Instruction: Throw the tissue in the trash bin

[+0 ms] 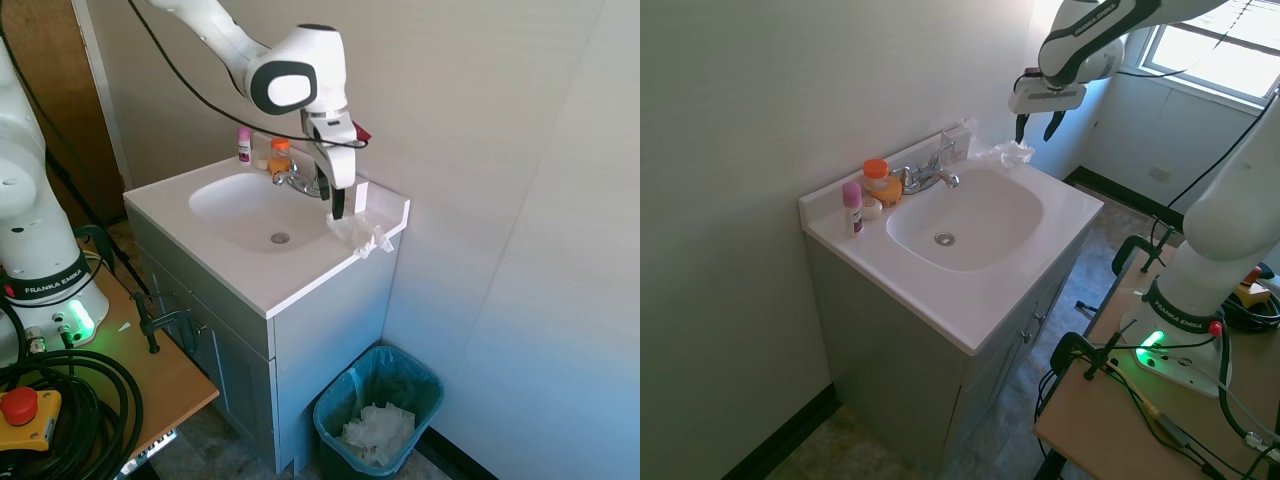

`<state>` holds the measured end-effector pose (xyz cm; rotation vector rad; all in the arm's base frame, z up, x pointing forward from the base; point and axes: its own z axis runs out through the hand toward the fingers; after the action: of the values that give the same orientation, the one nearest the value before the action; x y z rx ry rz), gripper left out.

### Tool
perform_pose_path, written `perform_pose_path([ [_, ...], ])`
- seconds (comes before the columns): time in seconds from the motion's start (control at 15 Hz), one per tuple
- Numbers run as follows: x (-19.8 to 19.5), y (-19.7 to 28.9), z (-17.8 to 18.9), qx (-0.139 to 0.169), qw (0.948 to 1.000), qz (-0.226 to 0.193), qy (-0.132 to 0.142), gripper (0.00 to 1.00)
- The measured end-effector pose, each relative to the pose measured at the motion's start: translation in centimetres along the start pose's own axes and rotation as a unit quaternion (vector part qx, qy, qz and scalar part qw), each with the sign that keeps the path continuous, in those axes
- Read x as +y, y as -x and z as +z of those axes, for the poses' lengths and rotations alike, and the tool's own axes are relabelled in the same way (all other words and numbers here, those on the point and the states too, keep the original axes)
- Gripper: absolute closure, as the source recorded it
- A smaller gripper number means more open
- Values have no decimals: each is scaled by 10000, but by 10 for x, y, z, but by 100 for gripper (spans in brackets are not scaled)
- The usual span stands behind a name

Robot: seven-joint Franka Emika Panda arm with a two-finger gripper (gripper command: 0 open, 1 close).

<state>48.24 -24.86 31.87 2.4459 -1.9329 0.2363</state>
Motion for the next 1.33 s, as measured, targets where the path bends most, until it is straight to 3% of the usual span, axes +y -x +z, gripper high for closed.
perform_pose_path([
  [0.2, -33, -15, 30, -11, 10000, 44, 16, 0],
  [0.47, -49, -37, 54, 22, 9998, 150, 117, 0],
  [0.53, -51, -39, 60, -10, 9998, 140, 160, 100],
  [0.8, -51, -41, 73, -243, 9993, 76, 288, 100],
  [1.33, -54, -43, 69, -347, 9989, 74, 313, 100],
])
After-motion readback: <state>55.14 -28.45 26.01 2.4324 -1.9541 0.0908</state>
